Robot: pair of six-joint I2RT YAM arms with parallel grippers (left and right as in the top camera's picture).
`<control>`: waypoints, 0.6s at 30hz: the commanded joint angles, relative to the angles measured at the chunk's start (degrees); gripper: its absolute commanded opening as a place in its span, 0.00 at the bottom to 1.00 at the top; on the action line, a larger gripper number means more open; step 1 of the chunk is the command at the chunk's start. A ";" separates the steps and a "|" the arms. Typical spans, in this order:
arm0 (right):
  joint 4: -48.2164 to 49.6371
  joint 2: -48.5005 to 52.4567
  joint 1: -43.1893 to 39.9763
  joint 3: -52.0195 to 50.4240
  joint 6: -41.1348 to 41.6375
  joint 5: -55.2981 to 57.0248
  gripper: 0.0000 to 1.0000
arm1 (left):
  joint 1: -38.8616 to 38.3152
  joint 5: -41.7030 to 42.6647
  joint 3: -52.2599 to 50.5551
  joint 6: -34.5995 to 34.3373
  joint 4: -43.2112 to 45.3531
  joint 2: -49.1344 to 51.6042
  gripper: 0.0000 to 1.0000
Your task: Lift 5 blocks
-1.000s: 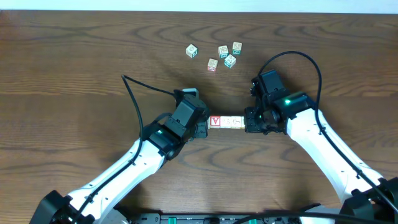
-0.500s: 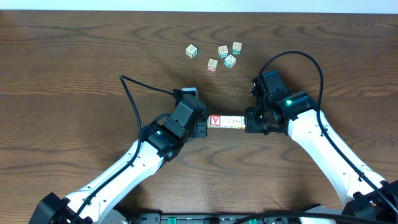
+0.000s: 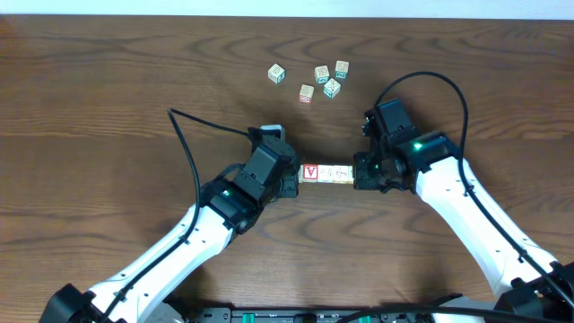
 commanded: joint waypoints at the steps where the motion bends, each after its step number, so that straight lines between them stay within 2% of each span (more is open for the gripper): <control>1: 2.32 -1.22 3.74 3.26 -0.42 -22.91 0.01 | -3.63 15.39 4.17 -0.28 3.93 -1.99 0.07; 18: 2.32 -2.62 3.72 3.39 -0.44 -22.88 0.01 | -3.63 16.26 4.17 0.15 3.45 -2.01 0.07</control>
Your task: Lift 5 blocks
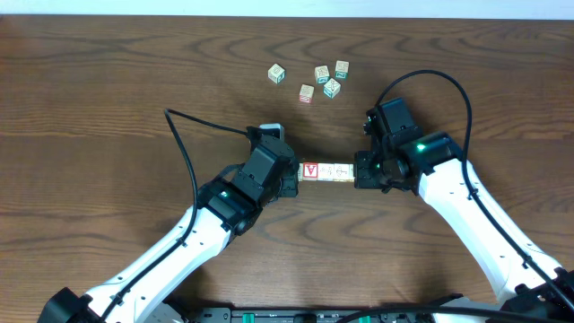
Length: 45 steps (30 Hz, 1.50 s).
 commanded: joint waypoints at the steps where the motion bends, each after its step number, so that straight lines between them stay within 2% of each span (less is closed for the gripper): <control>1: 2.47 -1.51 3.72 3.02 -0.44 -22.95 0.01 | -3.63 16.50 4.17 0.63 3.06 -1.29 0.07; 31: 2.29 -1.51 3.72 4.13 -0.63 -22.97 0.01 | -4.22 18.21 4.17 5.99 2.62 -1.29 0.07; 45: 2.05 -1.53 3.72 4.20 -0.63 -22.99 0.01 | -4.66 18.47 4.17 6.16 3.65 -2.03 0.07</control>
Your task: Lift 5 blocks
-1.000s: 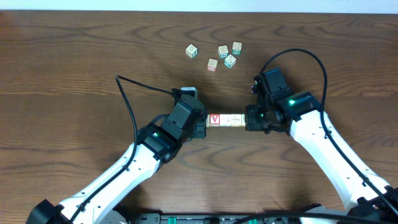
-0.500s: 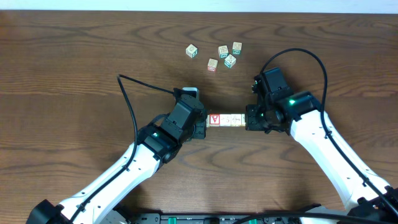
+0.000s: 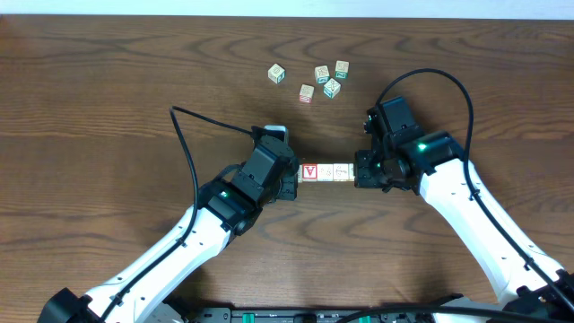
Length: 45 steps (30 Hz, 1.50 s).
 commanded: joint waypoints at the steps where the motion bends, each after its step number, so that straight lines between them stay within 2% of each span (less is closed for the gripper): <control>1: 2.49 -1.29 3.72 3.65 -0.59 -22.86 0.01 | -4.66 17.94 4.17 0.52 4.50 -2.14 0.07; 45: 0.26 -1.29 3.74 5.99 -0.83 -22.75 0.01 | -4.66 18.56 4.17 0.33 4.50 -2.69 0.07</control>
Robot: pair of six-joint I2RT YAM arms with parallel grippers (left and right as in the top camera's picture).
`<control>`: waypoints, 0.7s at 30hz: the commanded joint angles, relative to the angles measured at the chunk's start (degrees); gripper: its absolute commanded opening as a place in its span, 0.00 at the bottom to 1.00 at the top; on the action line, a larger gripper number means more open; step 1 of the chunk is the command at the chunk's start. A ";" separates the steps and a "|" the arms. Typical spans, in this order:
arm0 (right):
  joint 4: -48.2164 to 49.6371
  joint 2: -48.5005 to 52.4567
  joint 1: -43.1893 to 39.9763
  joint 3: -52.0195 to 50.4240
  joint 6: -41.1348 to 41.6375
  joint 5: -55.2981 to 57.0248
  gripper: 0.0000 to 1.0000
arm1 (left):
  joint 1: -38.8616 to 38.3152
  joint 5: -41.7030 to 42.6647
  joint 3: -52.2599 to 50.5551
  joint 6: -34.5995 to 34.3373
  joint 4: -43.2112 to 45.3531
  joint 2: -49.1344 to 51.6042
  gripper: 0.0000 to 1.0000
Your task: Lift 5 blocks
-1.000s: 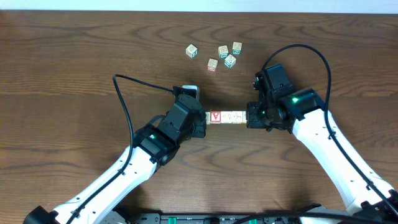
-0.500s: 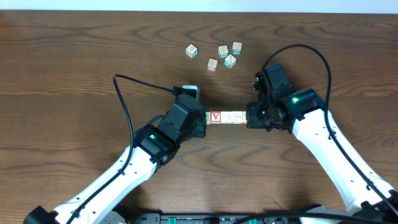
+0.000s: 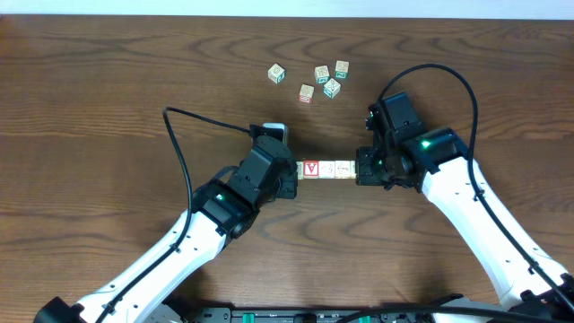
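A short row of wooden letter blocks (image 3: pixel 328 169), with a red V face at its left end, runs left to right at mid-table. My left gripper (image 3: pixel 292 170) presses against the row's left end. My right gripper (image 3: pixel 362 168) presses against its right end. The wrists cover both pairs of fingers, so their opening is hidden. The outermost blocks are partly hidden under the grippers. Whether the row touches the table cannot be told from above.
Several loose letter blocks lie at the back of the table: one (image 3: pixel 276 73) alone on the left and a cluster (image 3: pixel 327 81) to its right. A black cable (image 3: pixel 184 152) loops out left of the left arm.
The row and both grippers now sit slightly farther back in the overhead view. The left arm's cable loop has shifted a little. The row is still squeezed between the two grippers.
At the oldest moment both grippers were pressed against the ends of the row at mid-table. They stayed so through each later moment with only small shifts. The row now sits a little farther back in the image; the loose blocks have not moved.
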 commanded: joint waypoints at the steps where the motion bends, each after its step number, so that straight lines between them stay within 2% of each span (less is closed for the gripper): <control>1: 2.73 -1.03 3.74 3.48 -0.61 -23.43 0.01 | -4.66 18.47 4.17 0.33 3.80 -0.74 0.07; 21: 2.34 -1.03 3.74 3.48 -0.63 -23.02 0.01 | -4.66 18.45 4.17 0.33 3.78 -0.74 0.07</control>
